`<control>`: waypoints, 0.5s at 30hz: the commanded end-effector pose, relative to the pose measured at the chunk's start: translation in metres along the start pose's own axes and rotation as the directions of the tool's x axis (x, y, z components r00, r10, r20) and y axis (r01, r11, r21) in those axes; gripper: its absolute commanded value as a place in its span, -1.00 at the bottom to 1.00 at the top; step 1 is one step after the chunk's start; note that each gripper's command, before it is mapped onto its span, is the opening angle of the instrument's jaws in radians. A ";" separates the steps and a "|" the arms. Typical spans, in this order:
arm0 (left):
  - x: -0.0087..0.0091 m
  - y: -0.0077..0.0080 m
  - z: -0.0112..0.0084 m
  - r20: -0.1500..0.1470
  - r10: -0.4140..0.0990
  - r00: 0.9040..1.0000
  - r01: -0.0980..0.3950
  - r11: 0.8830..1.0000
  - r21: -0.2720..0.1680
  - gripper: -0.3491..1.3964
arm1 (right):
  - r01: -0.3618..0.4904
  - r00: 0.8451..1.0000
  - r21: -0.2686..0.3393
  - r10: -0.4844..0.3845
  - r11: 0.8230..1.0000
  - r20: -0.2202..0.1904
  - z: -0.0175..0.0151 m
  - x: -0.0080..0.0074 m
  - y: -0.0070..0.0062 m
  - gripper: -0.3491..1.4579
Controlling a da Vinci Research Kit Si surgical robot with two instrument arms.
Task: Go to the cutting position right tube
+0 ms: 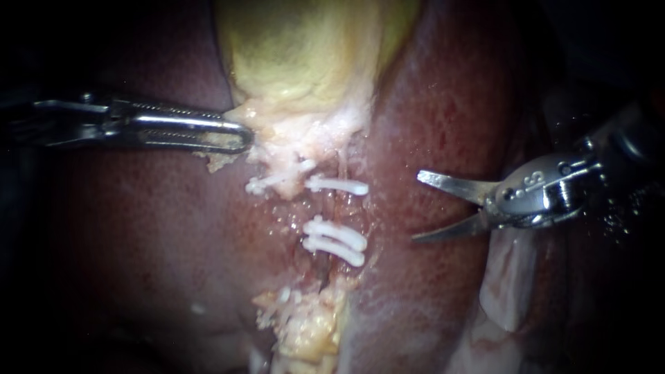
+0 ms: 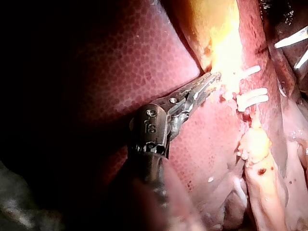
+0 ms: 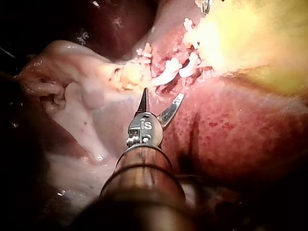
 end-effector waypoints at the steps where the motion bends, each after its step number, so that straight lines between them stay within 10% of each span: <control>1: 0.0002 0.0001 -0.0002 0.000 -0.001 1.000 0.001 1.000 -0.002 -1.00 | -0.001 1.000 0.005 0.001 1.000 -0.002 0.0000 0.0000 0.0000 0.99; 15: 0.0055 0.0014 -0.0080 -0.051 -0.002 0.999 0.003 1.000 0.017 -1.00 | -0.001 1.000 0.015 0.002 1.000 -0.006 0.0001 0.0003 -0.0002 0.99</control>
